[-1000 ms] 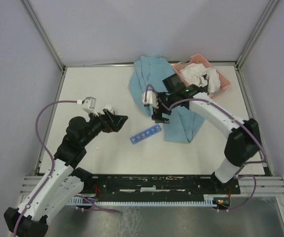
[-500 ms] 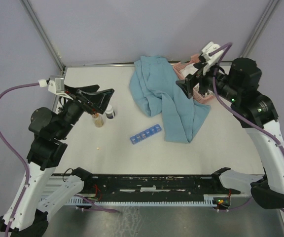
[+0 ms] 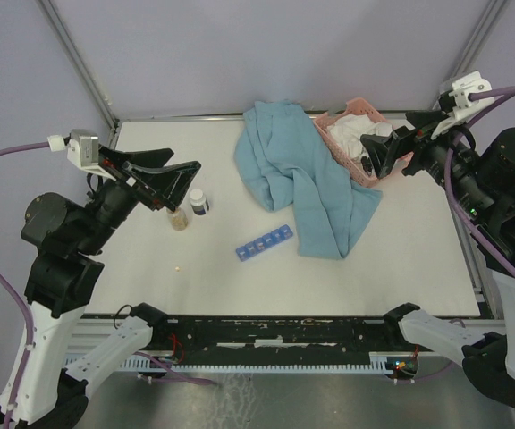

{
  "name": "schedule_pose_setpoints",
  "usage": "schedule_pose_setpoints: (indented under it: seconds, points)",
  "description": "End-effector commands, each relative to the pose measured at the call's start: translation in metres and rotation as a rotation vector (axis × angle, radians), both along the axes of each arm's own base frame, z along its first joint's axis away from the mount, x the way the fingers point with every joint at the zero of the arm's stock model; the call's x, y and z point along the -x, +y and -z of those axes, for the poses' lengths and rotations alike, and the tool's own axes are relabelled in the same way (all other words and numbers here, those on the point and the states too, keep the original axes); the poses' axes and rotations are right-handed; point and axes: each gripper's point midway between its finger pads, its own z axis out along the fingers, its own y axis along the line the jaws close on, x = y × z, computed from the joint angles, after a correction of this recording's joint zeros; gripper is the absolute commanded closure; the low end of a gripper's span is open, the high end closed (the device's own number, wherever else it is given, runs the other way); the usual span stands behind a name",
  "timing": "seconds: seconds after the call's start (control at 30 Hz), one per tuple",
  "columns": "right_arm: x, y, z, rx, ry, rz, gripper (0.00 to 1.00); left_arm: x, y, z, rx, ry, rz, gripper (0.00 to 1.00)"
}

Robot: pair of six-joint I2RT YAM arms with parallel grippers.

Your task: Sort the pills into containers

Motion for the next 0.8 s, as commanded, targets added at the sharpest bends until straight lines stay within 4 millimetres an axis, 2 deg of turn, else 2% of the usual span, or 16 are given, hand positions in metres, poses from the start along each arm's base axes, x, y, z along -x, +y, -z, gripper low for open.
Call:
schedule_pose_setpoints:
  seconds: [0.0, 0.6, 0.77]
  points:
    - [-0.004, -0.006, 0.004, 0.008, 0.002, 0.040, 0.00, 0.009, 0.002, -0.006, -0.029, -0.041, 0.010, 0.01]
    - [-0.026, 0.004, 0.025, 0.086, 0.042, 0.027, 0.00, 0.000, -0.004, 0.006, -0.074, -0.052, 0.023, 0.01]
    - [-0.025, 0.005, 0.028, 0.105, 0.041, 0.015, 0.00, -0.003, -0.006, 0.011, -0.078, -0.059, 0.023, 0.01]
